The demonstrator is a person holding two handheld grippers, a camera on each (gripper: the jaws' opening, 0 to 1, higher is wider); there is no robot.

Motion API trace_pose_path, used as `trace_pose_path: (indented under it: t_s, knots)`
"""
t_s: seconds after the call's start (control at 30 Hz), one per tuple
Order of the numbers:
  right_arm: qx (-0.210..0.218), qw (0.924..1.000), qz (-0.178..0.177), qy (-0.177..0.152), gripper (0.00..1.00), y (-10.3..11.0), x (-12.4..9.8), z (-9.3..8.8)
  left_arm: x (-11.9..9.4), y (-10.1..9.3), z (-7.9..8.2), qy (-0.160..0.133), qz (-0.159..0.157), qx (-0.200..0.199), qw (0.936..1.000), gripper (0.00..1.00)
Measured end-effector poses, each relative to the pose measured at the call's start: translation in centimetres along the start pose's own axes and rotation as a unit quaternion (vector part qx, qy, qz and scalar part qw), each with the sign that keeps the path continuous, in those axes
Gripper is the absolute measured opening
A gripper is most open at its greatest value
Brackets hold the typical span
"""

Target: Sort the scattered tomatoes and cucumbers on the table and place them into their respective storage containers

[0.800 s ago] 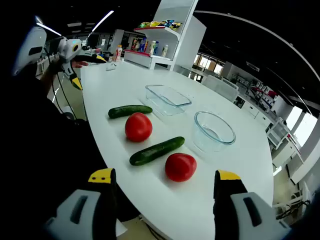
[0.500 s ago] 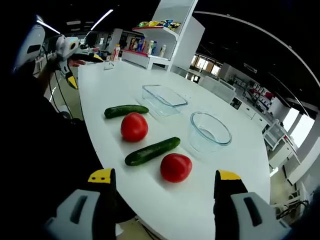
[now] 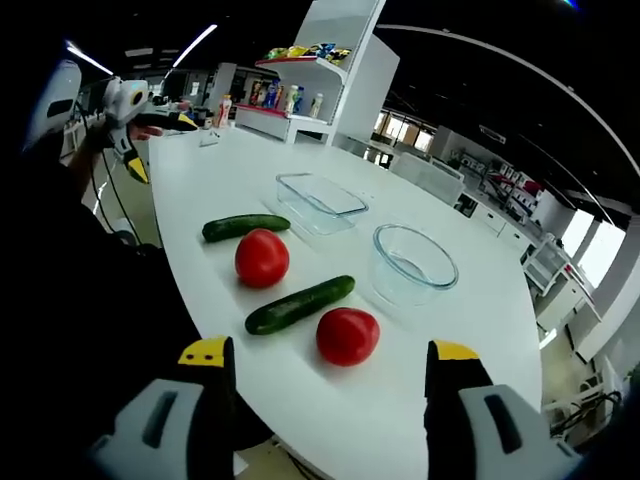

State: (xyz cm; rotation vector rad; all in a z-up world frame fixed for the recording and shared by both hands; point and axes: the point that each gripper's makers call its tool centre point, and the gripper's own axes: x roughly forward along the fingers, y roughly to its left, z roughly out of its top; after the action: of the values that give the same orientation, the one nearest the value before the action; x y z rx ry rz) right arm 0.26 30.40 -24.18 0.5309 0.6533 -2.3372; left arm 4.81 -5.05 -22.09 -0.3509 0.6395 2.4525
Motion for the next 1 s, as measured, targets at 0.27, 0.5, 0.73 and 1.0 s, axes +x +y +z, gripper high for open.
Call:
trace_pose_path:
  t_s: [0.27,0.5,0.73,1.0]
  knots:
    - [0.001,1.0000,-0.003,0.005,0.73,-0.1,0.0,-0.4,0.0,0.0,-0.3,0.006,0.003,0.002,1.0000,0.94]
    - [-0.004,1.0000,-0.002,0.004,0.72,0.0,0.0,-0.3,0.0,0.1,-0.2,0.008,0.004,0.005,1.0000,0.94]
    - [-0.003,1.0000,-0.004,0.007,0.72,-0.4,-0.2,-0.1,0.8,0.0,-1.4,0.018,0.004,0.000,0.9998,0.95]
    - [-0.010,0.9999,-0.001,0.004,0.71,0.1,-0.4,-0.4,0.5,1.2,-1.0,0.018,0.032,0.003,0.9993,0.95]
